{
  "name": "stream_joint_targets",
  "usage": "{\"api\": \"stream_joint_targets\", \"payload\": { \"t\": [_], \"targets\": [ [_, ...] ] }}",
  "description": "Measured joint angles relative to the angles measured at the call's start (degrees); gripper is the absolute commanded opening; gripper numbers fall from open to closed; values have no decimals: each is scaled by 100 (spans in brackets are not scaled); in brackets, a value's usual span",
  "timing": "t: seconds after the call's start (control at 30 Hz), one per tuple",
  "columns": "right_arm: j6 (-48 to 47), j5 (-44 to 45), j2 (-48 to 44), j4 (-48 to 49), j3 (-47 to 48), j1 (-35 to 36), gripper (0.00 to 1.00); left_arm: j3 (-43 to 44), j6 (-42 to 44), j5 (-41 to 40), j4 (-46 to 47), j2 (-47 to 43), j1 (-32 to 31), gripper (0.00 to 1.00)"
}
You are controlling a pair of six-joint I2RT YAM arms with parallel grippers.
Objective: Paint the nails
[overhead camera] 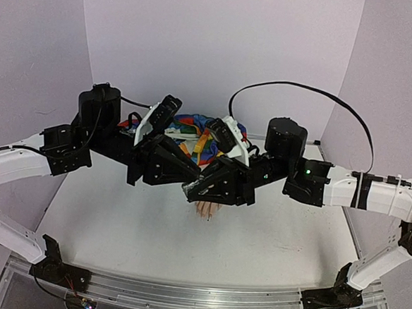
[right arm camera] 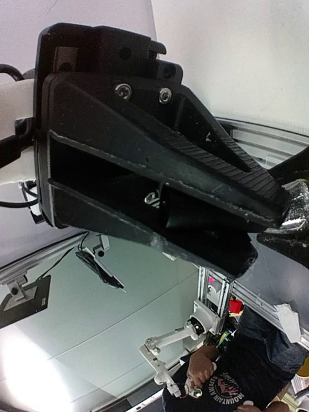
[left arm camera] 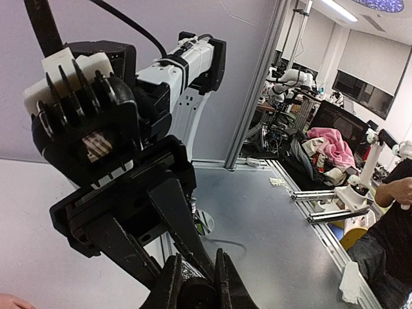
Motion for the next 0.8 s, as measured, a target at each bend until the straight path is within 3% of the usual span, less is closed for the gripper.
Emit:
{"api": "stream_joint_targets", "payload": {
  "t": [0.13,0.23,0.27,0.47,0.67,0.8],
  "targets": [
    [-358,98,-92,-52,-144,-2,0,-101,44,-33,61,-17,-42,59],
    [-1097,417,-264,-581,-146,-107,0,-313,-160,-138,-35,-313,-31,87],
    [-1329,616,-330,-745,-146,-131,0,-387,-240,-247,-74,-459,-26,92],
    [-2111,1971,-409,-1257,-144,-160,0,-577,-817,-1528,-205,-1106,-35,93],
    [-2277,3486,-105,-1325,-111,-7,0,-579,-1716,-3445,-459,-905,-28,76],
    [-2275,4271,153,-1276,-107,197,0,-579,-2020,-3993,-599,-671,-15,66]
  ]
}}
